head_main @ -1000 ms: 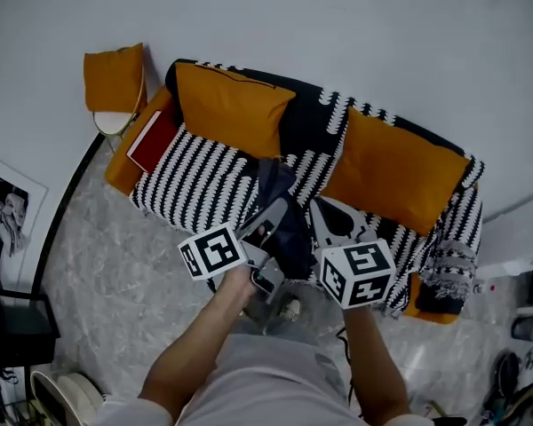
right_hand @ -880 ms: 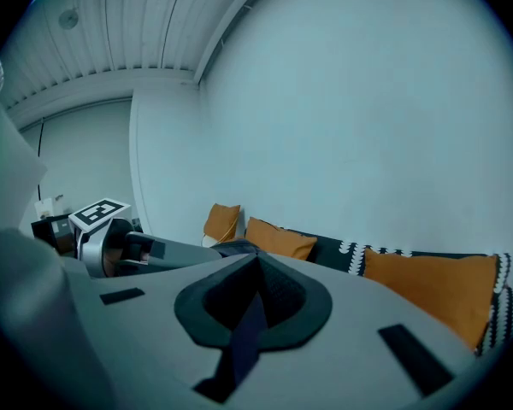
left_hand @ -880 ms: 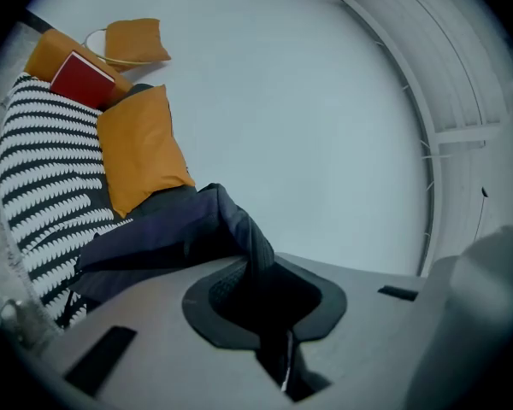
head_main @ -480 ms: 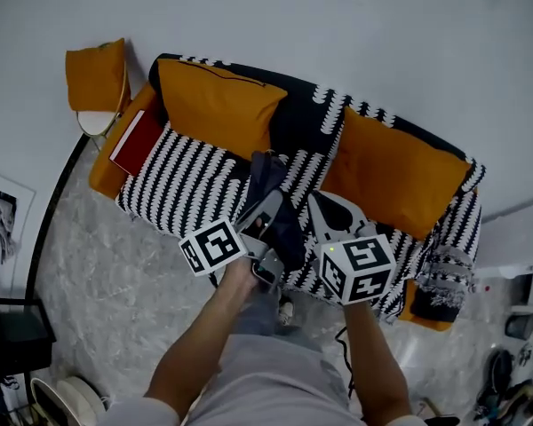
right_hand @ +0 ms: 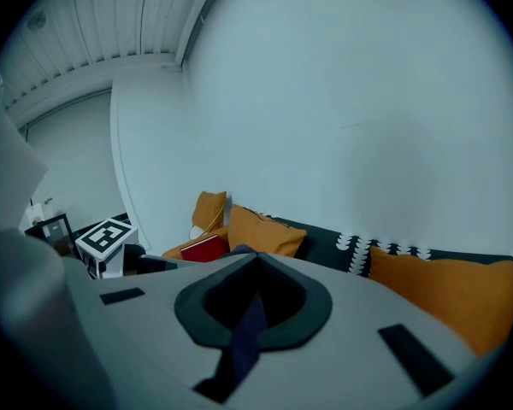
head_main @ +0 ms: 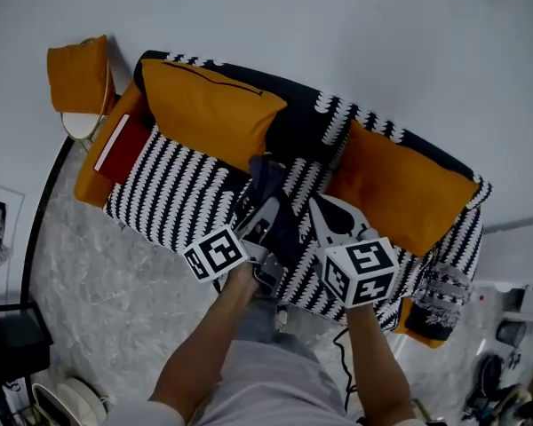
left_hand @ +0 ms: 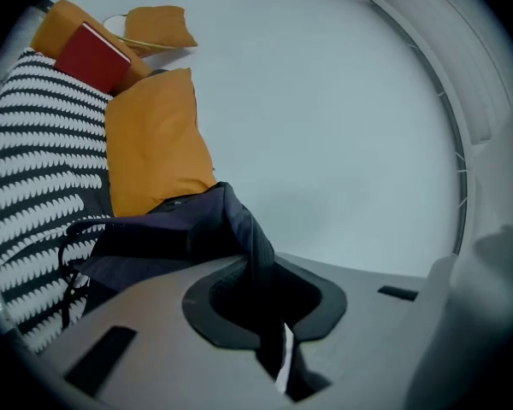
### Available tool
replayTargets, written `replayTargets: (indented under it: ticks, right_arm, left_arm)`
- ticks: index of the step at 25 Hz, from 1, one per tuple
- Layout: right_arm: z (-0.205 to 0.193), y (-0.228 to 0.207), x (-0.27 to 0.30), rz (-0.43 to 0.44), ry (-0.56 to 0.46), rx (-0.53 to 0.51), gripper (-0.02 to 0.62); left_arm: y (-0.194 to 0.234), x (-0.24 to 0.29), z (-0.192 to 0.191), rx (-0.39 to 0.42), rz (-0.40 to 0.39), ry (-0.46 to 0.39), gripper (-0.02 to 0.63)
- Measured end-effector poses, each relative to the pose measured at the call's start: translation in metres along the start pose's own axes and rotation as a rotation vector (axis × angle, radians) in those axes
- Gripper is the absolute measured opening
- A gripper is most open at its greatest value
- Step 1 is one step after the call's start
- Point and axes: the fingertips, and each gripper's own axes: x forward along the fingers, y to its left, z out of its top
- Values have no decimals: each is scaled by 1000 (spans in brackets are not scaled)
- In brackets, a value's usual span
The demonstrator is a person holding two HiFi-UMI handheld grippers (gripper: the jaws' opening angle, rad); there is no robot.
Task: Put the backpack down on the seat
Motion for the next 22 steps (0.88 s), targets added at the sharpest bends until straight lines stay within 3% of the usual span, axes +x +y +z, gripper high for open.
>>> replayTargets:
  ticks: [16,22]
  right_arm:
    - [-16,-62,80,-32,67,76,2]
    - [-24,-86,95,-53,61,114,2]
  left_arm:
    - [63,96,29,-21,55,46,35]
    - [77,121,24,-16,49,76,35]
